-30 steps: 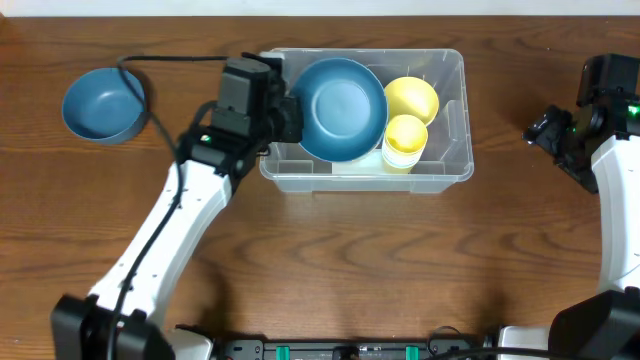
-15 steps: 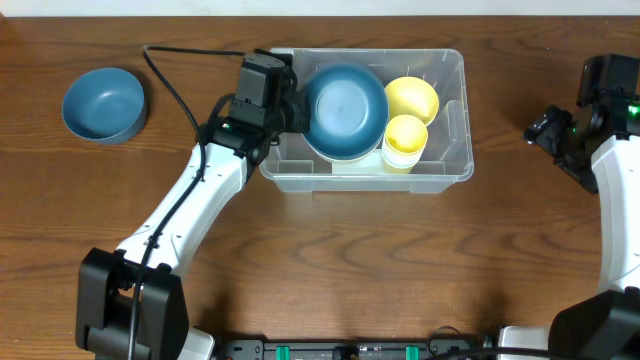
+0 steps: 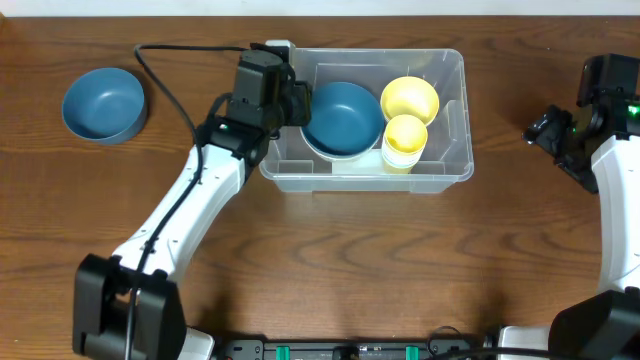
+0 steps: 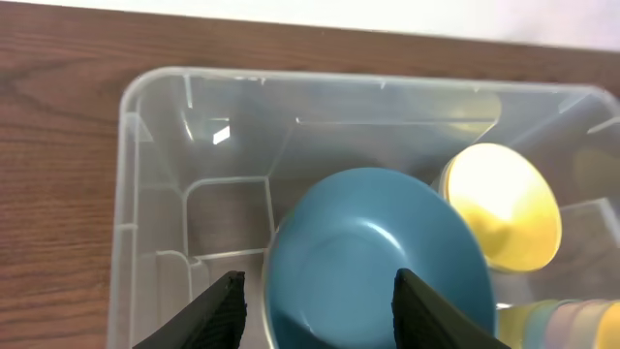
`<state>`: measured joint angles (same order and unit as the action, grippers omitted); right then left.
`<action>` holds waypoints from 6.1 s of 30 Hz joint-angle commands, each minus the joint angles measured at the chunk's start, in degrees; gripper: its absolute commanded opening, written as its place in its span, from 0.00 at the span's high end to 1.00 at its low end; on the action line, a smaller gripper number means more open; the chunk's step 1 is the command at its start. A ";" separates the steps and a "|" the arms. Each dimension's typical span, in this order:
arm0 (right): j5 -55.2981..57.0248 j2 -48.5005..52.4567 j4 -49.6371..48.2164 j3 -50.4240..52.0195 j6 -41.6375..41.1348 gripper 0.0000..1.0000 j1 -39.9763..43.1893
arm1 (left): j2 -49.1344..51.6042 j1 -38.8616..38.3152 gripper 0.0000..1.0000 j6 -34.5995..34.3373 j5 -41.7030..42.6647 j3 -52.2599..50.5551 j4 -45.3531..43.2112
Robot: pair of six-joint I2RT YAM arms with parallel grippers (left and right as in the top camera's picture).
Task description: Pack container
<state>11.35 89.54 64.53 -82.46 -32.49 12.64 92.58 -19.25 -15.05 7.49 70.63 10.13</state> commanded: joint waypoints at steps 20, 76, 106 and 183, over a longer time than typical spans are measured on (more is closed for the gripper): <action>0.42 0.15 0.00 -0.66 -0.70 0.01 0.44 | -4.59 31.58 0.50 -2.58 -21.70 1.70 1.95; 0.42 0.15 0.00 -0.66 -0.70 0.01 0.44 | 3.74 23.78 0.94 21.46 -15.63 1.73 -16.00; 0.42 0.15 0.00 -0.66 -0.70 0.01 0.44 | -0.70 -17.09 0.94 32.98 -3.56 1.70 -4.42; 0.42 0.15 0.00 -0.66 -0.70 0.01 0.48 | -49.09 -5.14 0.02 11.93 -44.37 1.70 51.39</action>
<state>11.35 89.54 64.51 -82.46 -32.49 12.64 47.68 -27.22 5.17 -37.39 71.70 58.98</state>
